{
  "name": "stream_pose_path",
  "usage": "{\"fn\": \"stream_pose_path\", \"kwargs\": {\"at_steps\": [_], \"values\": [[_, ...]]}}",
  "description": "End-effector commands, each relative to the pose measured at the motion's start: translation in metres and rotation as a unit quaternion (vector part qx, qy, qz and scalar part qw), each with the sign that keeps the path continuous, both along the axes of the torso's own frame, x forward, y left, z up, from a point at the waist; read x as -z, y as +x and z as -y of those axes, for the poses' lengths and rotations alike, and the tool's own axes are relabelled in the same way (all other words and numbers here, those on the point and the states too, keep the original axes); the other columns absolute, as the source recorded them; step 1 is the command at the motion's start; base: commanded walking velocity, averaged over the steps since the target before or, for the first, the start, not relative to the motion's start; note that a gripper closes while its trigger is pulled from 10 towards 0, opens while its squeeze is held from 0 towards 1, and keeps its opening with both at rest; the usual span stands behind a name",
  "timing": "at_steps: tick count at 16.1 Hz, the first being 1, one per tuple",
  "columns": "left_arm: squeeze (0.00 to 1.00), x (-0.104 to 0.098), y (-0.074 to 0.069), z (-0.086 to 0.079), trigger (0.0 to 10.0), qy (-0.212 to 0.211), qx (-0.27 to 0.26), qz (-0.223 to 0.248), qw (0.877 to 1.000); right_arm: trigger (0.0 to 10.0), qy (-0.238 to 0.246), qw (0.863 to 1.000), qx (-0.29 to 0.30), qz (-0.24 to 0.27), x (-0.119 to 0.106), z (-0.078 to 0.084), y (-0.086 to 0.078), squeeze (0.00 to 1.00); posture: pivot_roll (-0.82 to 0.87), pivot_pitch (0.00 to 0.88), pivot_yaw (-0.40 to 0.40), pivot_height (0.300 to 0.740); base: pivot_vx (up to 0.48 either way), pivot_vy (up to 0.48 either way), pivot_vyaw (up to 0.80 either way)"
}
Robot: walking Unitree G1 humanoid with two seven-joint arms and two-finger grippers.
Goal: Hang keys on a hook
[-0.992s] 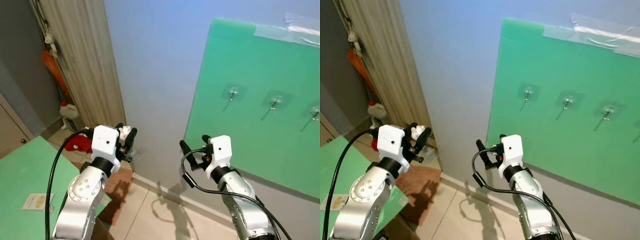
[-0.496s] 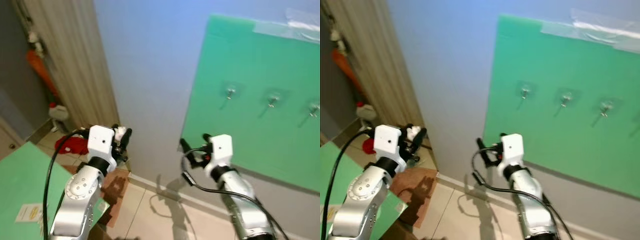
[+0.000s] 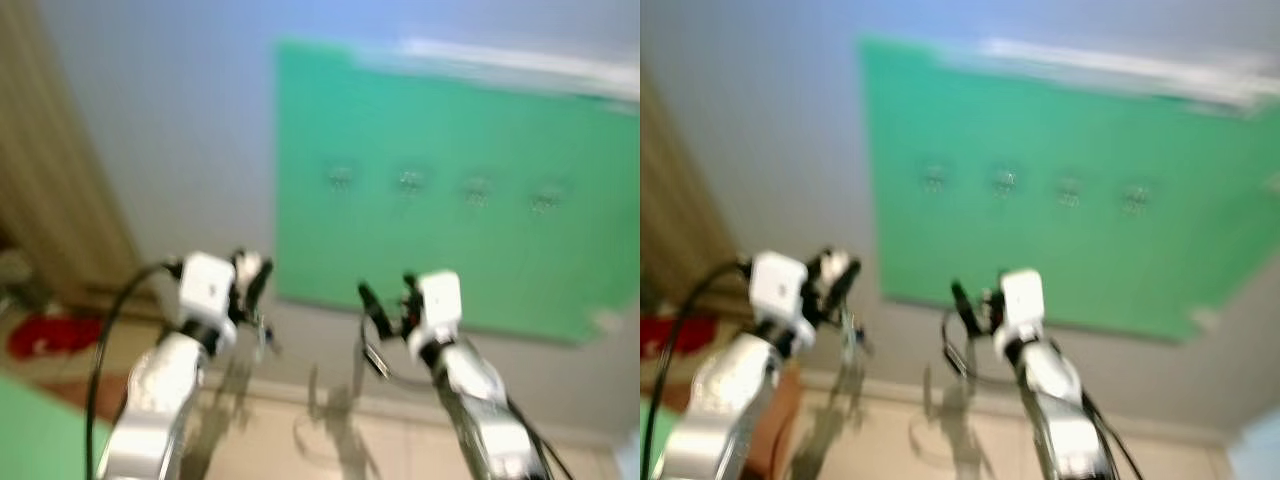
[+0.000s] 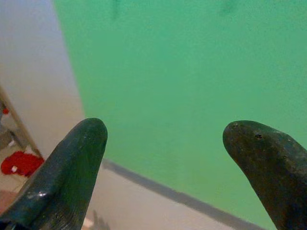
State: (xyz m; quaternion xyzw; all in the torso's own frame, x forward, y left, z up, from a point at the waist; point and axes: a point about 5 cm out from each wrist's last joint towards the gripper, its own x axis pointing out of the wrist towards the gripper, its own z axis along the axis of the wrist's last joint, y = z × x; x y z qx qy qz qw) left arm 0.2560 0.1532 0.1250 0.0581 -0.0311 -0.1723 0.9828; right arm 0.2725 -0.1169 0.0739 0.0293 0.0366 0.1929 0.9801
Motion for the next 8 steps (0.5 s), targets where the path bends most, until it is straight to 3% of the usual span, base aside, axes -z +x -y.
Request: {"fn": "stream_pose_path", "kwargs": {"at_steps": [1,2,7,8], "values": [[0.0,-0.0022,-0.001,0.008,0.0,-0.009,0.015,0.005,1.0,10.0,-0.009,1.0,0.016,0.001,0.0015,0.0094,-0.001,0.0,-0.02,0.0,0.041,0.74,0.0,-0.48,0.0],[0.0,-0.003,-0.0014,0.0088,0.0,-0.008,0.018,0.007,1.0,10.0,-0.01,1.0,0.016,0.002,0.0013,0.01,-0.0009,0.0,-0.02,0.0,0.039,0.74,0.0,-0.48,0.0],[0.0,-0.0047,0.0018,0.0015,0.0,-0.011,-0.014,0.005,1.0,10.0,-0.014,1.0,0.02,0.003,0.0003,0.0103,-0.0006,0.0,-0.02,0.0,0.038,0.74,0.0,0.0,0.0],[0.0,-0.0041,0.002,0.0009,0.0,-0.013,-0.016,0.003,1.0,10.0,-0.014,1.0,0.019,0.003,0.0003,0.0102,-0.0011,0.0,-0.02,0.0,0.04,0.74,0.0,-0.458,0.0]]}}
